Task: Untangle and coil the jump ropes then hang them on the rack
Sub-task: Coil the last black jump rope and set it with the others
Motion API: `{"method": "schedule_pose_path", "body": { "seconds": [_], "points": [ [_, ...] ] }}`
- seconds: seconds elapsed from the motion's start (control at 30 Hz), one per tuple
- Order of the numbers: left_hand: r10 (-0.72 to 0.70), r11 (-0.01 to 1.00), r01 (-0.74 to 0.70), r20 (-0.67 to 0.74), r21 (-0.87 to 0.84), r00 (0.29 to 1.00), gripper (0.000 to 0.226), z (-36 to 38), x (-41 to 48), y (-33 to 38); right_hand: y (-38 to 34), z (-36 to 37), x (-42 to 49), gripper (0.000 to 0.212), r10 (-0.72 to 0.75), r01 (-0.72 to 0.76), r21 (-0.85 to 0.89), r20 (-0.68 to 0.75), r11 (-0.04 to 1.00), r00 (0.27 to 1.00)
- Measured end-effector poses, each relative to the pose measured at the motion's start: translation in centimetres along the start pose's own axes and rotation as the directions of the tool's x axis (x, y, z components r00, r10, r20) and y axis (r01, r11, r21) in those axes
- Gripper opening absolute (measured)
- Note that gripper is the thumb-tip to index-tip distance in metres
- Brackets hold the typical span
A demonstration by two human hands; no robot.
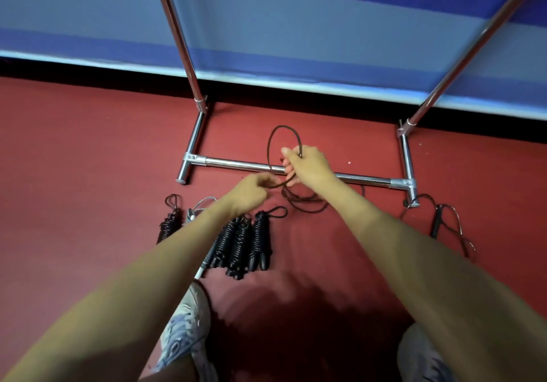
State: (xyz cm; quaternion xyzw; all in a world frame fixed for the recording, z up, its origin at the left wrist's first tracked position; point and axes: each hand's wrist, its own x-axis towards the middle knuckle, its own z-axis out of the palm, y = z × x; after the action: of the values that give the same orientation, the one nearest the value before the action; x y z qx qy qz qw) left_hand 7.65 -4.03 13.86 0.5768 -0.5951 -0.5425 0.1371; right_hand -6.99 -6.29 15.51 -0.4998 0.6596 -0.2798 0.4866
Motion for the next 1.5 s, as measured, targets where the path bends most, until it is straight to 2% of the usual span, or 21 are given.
{"method": "schedule_pose_path", "body": {
  "seconds": [0.03, 0.1, 0.2, 0.23, 0.33, 0.47, 0.57, 0.67, 0.77, 0.8, 0.87, 0.9, 0.97, 1.03, 1.07, 1.13, 1.2, 1.27, 1.33, 1.4, 1.5],
  "points": [
    [0.017, 0.998, -0.022, 0.083, 0.06, 0.996, 0.04, 0.9, -0.6, -0.3, -0.5, -1.1, -0.2, 0.032, 0.003, -0.003, 0.024, -0.01, 1.0, 1.0],
    [0.09, 0.985, -0.1, 0.075, 0.138, 0.993, 0.037, 2.3, -1.1, -0.6, -1.2, -3.0, -0.8, 0.031, 0.019, -0.016, 0.084, -0.026, 0.996, 0.999],
    [0.186, 0.944, -0.137, -0.143, 0.3, 0.972, 0.008, 2.7, -0.6, -0.2, -2.2, -5.0, -2.2, 0.031, 0.022, -0.015, 0.146, -0.045, 0.989, 0.999],
    [0.192, 0.947, -0.122, -0.221, 0.297, 0.956, 0.008, 2.6, -0.5, 0.2, -2.4, -5.5, -2.6, 0.029, 0.025, -0.014, 0.194, -0.051, 0.981, 0.998],
    [0.158, 0.987, -0.163, -0.342, 0.014, 0.926, 0.02, 2.8, -1.0, 2.2, -2.9, -6.8, -3.7, 0.033, 0.033, -0.039, 0.319, 0.024, 0.947, 0.999],
    [0.064, 0.919, -0.182, -0.323, -0.349, 0.944, 0.016, 3.1, -2.0, 5.6, -1.2, -7.9, -5.4, 0.051, 0.073, -0.079, 0.019, 0.223, 0.997, 0.972],
    [-0.043, 0.822, -0.135, -0.296, -0.554, 0.954, 0.021, 3.3, -2.4, 7.3, 1.0, -8.6, -7.2, 0.042, 0.057, -0.055, -0.015, 0.318, 0.998, 0.946],
    [-0.105, 0.769, -0.084, -0.255, -0.634, 0.961, 0.032, 3.8, -2.9, 8.5, 3.1, -9.0, -8.7, 0.024, 0.004, 0.014, -0.045, 0.374, 0.999, 0.927],
    [-0.101, 0.752, -0.123, -0.297, -0.648, 0.949, 0.031, 4.4, -3.1, 9.4, 4.1, -8.7, -9.0, 0.003, -0.043, 0.07, -0.088, 0.276, 0.994, 0.96],
    [-0.093, 0.745, -0.142, -0.312, -0.652, 0.945, 0.028, 4.6, -3.1, 9.5, 4.1, -8.8, -9.0, 0.01, -0.055, 0.075, -0.089, 0.214, 0.993, 0.975],
    [-0.079, 0.773, -0.121, -0.283, -0.622, 0.956, 0.015, 5.3, -3.2, 9.5, 4.0, -9.2, -9.0, 0.015, -0.073, 0.079, -0.065, 0.099, 0.995, 0.992],
    [-0.07, 0.832, -0.078, -0.242, -0.549, 0.968, 0.016, 5.8, -3.2, 9.1, 3.9, -9.6, -9.0, 0.015, -0.095, 0.097, -0.039, 0.057, 0.995, 0.994],
    [-0.017, 0.955, -0.013, -0.098, -0.295, 0.995, 0.032, 7.2, -3.6, 7.7, 3.9, -10.4, -8.9, 0.016, -0.128, 0.128, 0.028, 0.014, 0.991, 0.992],
    [0.05, 0.995, -0.043, 0.076, -0.09, 0.996, 0.046, 8.8, -3.9, 6.4, 3.9, -11.0, -8.9, 0.017, -0.137, 0.133, 0.114, 0.029, 0.985, 0.99],
    [0.091, 0.996, -0.088, 0.107, -0.034, 0.99, 0.044, 9.6, -3.8, 5.7, 4.0, -11.2, -8.9, 0.016, -0.135, 0.126, 0.17, 0.04, 0.977, 0.99],
    [0.147, 0.988, -0.149, 0.045, 0.027, 0.988, 0.02, 11.0, -3.5, 5.2, 4.3, -11.4, -9.0, 0.01, -0.105, 0.091, 0.272, 0.037, 0.958, 0.994],
    [0.121, 0.993, -0.121, -0.059, 0.006, 0.991, 0.004, 12.1, -3.1, 5.2, 5.3, -11.7, -8.8, 0.013, -0.016, 0.014, 0.313, 0.006, 0.95, 1.0],
    [0.068, 0.996, -0.072, -0.086, -0.049, 0.994, 0.011, 13.2, -2.6, 5.3, 8.0, -12.4, -8.0, 0.019, 0.124, -0.105, 0.263, -0.057, 0.959, 0.991],
    [0.029, 0.999, -0.032, -0.063, -0.036, 0.998, 0.008, 14.4, -1.5, 4.9, 12.0, -13.5, -7.1, 0.022, 0.243, -0.235, 0.067, -0.156, 0.97, 0.957],
    [-0.002, 1.0, 0.002, -0.029, 0.002, 1.0, 0.005, 15.8, -0.4, 4.5, 16.5, -14.9, -6.6, 0.033, 0.336, -0.378, -0.145, -0.249, 0.914, 0.908],
    [-0.058, 0.998, 0.058, -0.014, 0.039, 0.998, 0.012, 18.2, 2.0, 3.3, 21.2, -16.2, -6.3, 0.038, 0.395, -0.494, -0.266, -0.351, 0.828, 0.849]
  ]
}}
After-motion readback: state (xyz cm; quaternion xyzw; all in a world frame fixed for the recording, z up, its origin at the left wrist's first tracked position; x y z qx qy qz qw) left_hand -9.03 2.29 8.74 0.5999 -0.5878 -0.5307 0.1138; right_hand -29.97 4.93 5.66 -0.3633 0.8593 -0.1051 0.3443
